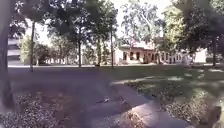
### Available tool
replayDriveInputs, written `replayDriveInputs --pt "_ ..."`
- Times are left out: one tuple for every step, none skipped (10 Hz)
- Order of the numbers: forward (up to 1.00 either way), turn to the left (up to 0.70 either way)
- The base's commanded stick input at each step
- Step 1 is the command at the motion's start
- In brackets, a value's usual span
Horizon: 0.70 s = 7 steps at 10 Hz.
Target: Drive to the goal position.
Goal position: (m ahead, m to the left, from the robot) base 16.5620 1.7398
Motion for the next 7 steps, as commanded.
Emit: replayDriveInputs --pt "0.70 0.01" --pt "0.70 0.04" --pt "0.70 0.13" --pt "0.70 0.14" --pt "0.70 0.14" --pt "0.70 0.14" --pt "0.70 0.14"
